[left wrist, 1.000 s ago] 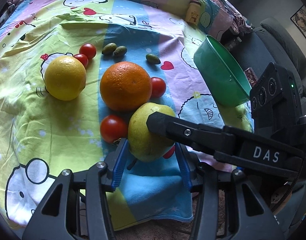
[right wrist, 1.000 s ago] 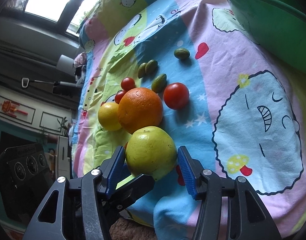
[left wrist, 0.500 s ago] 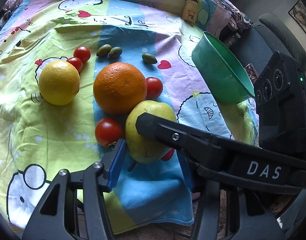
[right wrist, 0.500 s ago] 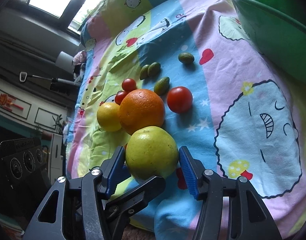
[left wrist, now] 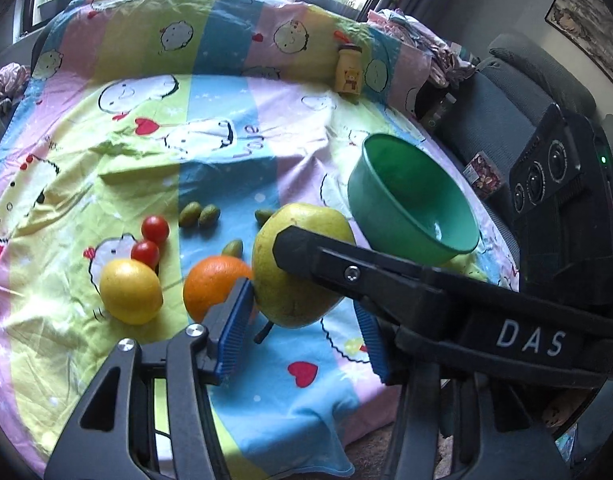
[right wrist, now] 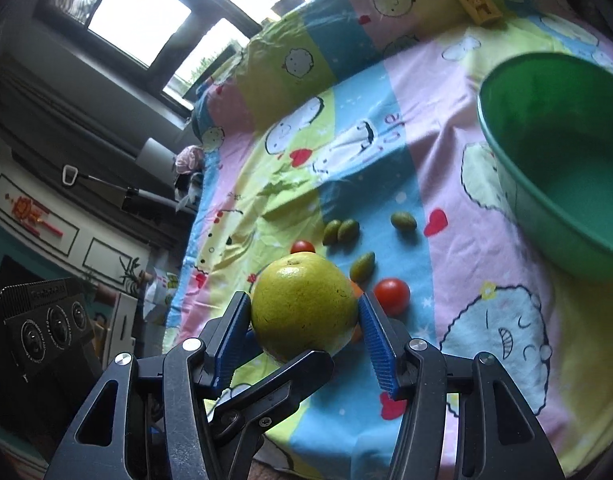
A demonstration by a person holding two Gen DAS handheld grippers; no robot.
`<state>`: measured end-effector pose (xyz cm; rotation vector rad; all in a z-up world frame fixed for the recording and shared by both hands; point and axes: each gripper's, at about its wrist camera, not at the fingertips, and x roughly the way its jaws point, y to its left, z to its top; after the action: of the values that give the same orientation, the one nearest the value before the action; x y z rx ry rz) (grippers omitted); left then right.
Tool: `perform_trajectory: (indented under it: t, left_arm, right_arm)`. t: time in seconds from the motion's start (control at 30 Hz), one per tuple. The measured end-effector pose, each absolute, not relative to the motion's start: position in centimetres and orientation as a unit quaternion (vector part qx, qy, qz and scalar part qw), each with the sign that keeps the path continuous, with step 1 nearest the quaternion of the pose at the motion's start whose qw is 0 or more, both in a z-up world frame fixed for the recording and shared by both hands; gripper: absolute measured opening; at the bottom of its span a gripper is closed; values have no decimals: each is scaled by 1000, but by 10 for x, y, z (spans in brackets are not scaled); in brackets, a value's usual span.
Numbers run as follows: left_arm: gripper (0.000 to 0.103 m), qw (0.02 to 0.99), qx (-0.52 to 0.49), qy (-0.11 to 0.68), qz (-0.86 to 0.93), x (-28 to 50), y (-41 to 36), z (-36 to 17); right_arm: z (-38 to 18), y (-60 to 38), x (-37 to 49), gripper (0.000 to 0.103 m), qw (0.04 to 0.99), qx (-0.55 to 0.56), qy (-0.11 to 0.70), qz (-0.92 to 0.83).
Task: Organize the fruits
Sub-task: 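Carry the pear in the right gripper over the green basin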
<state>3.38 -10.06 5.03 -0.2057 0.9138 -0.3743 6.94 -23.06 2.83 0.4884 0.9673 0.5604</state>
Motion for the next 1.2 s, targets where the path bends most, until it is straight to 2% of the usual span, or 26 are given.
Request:
perform_trajectory:
  t: [0.23,0.37,1.2]
  left_arm:
    - [51,903,-100,377,-182,61,-97,104]
    - [51,910,-99,355,-188,72,-93,117]
    - [50,894,-85,372,-235,92,-129,76]
  right_arm:
    - [92,-221,97,57,847,196,407,281]
    - [112,-220,107,58,858,181,384,289]
    - [70,-265,118,58,863,233,381,236]
